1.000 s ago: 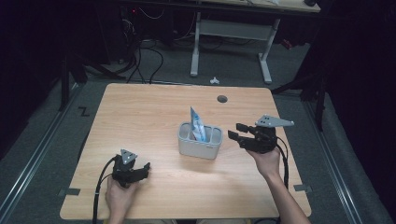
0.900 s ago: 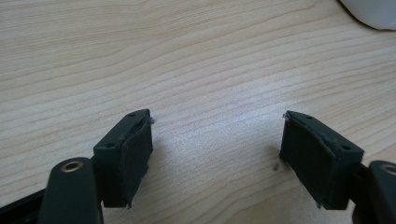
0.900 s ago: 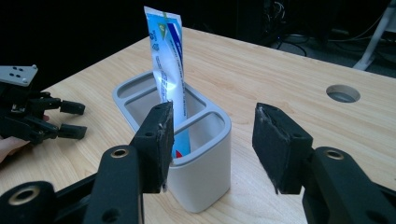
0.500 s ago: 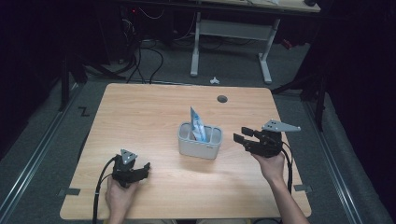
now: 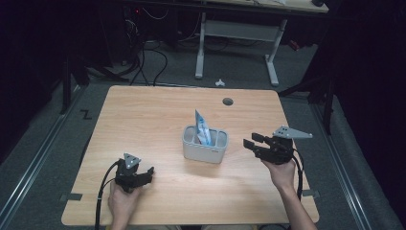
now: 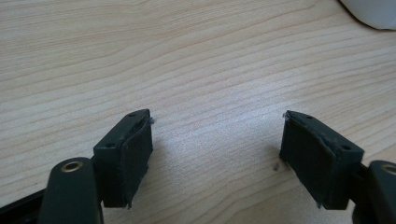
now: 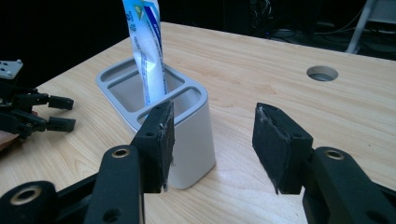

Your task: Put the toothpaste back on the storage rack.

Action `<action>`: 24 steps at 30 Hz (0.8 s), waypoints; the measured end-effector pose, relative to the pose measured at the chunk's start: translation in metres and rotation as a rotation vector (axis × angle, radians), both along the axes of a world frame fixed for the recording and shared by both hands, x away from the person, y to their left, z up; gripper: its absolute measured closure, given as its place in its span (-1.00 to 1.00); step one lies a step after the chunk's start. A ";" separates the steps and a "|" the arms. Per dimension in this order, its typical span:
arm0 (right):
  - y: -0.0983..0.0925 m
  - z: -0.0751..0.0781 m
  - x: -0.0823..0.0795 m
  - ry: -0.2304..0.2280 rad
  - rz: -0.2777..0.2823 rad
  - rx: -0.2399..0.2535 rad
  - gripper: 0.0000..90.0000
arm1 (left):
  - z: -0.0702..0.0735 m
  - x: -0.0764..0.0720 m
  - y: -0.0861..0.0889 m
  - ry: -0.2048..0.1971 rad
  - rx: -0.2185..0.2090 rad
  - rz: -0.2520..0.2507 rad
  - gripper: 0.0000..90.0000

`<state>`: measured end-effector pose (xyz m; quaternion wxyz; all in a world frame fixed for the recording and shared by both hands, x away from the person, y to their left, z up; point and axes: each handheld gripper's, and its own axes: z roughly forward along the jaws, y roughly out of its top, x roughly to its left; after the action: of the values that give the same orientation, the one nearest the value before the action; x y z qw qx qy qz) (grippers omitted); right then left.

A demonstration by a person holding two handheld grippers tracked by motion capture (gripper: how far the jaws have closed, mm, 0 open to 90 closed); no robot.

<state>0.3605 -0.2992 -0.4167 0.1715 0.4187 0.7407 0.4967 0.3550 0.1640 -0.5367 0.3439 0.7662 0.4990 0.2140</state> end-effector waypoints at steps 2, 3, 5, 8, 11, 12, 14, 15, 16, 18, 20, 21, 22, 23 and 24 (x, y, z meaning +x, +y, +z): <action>-0.002 -0.002 -0.001 0.002 -0.005 0.003 0.09 | 0.000 0.000 0.000 0.000 0.000 0.000 -0.43; -0.002 -0.002 -0.001 0.002 -0.005 0.003 0.09 | 0.000 0.000 0.000 0.000 0.000 0.000 -0.43; -0.005 -0.005 -0.002 0.004 -0.014 0.007 0.09 | 0.000 0.000 0.000 0.000 0.000 0.000 -0.43; -0.009 -0.007 -0.003 0.010 -0.023 0.008 0.09 | 0.000 0.000 0.000 0.000 0.001 0.000 -0.43; -0.012 -0.010 -0.004 0.014 -0.030 0.009 0.09 | 0.000 0.000 0.000 0.000 0.001 0.000 -0.43; -0.013 -0.011 -0.005 0.017 -0.033 0.010 0.09 | 0.000 0.000 0.000 0.000 0.001 0.000 -0.43; -0.015 -0.013 -0.005 0.019 -0.037 0.017 0.10 | 0.000 0.000 0.000 0.000 0.000 0.000 -0.43; -0.015 -0.014 -0.006 0.025 -0.040 0.017 0.09 | 0.000 0.000 0.000 0.000 0.000 0.000 -0.43; -0.015 -0.015 -0.006 0.026 -0.042 0.018 0.09 | 0.000 0.000 0.000 0.000 0.000 0.000 -0.43; -0.016 -0.017 -0.006 0.031 -0.043 0.019 0.09 | 0.000 0.000 0.000 0.000 0.001 0.000 -0.43; -0.017 -0.019 -0.007 0.037 -0.045 0.023 0.09 | 0.000 0.000 0.000 0.000 0.001 0.000 -0.43; -0.018 -0.019 -0.007 0.038 -0.046 0.022 0.09 | 0.000 0.000 0.000 0.000 0.001 0.000 -0.43; -0.018 -0.020 -0.007 0.036 -0.046 0.021 0.09 | 0.000 0.000 0.000 0.000 0.001 0.000 -0.43; -0.018 -0.020 -0.007 0.037 -0.049 0.017 0.09 | 0.000 0.000 0.000 0.000 0.001 0.000 -0.43; -0.018 -0.020 -0.007 0.037 -0.049 0.017 0.09 | 0.000 0.000 0.000 0.000 0.001 0.000 -0.43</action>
<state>0.3533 -0.3177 -0.4366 0.1661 0.4471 0.7290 0.4910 0.3550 0.1639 -0.5367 0.3436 0.7663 0.4989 0.2142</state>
